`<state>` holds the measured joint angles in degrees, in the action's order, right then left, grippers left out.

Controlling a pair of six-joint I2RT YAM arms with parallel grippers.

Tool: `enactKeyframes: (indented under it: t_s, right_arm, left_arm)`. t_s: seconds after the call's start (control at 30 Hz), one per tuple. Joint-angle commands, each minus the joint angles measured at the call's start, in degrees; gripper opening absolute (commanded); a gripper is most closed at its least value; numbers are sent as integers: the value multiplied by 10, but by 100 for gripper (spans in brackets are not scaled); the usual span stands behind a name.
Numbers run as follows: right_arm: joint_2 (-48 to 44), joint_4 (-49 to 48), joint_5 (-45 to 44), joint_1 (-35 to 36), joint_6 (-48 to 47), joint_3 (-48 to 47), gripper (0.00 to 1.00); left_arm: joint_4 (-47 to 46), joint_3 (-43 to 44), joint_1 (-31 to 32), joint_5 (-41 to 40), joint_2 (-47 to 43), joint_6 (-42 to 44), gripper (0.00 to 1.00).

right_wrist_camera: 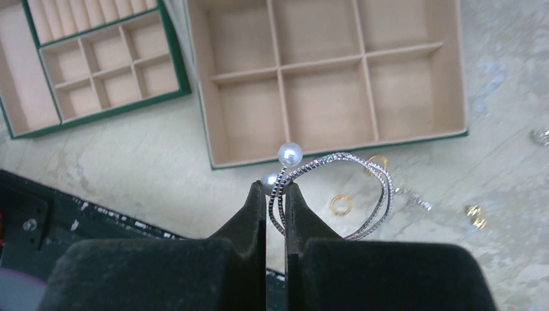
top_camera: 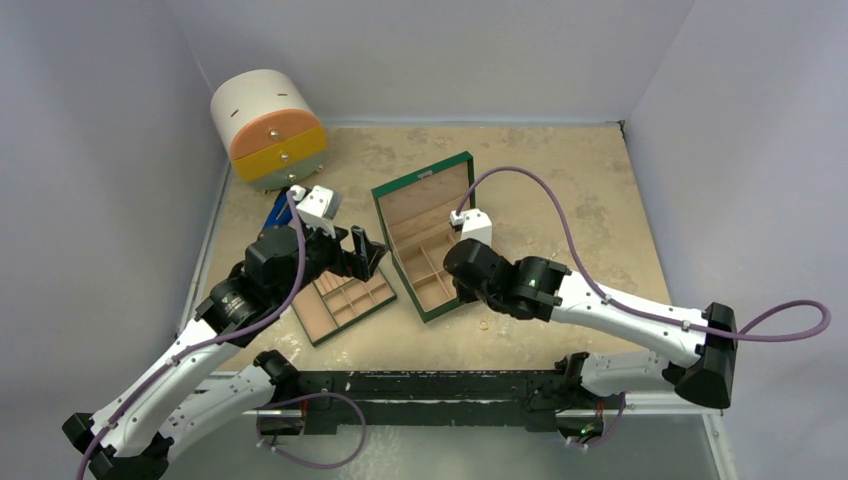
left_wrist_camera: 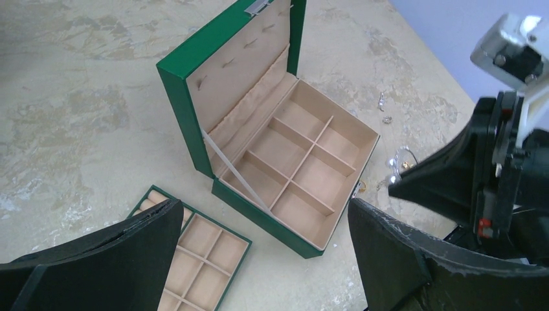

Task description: Organize the mixed jewelry

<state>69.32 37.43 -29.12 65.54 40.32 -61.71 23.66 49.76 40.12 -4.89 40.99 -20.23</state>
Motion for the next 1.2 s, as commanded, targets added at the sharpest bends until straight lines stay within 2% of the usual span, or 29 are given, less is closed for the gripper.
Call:
enactKeyframes:
  t_s: [0.0,0.2,0.6,0.83,1.17]
  right_arm:
    - [-9,-58,19,-54,-106,-23,0]
    - [11,-116,65,-134,-168,-16,0]
    - [80,-274,178,-229,-258,31,0]
    - [112,-347,222,-272,-247,66,0]
    - [157,-428,242,-303,-205,104,0]
  left_arm:
    - [-11,2,-4,-8,-5,14,99]
    - [-10,2,-4,-8,-4,15,99]
    - [-5,0,-4,-14,1,19,99]
    - [-5,-1,-4,-12,4,19,99]
    - [-4,0,-4,-12,9,19,99]
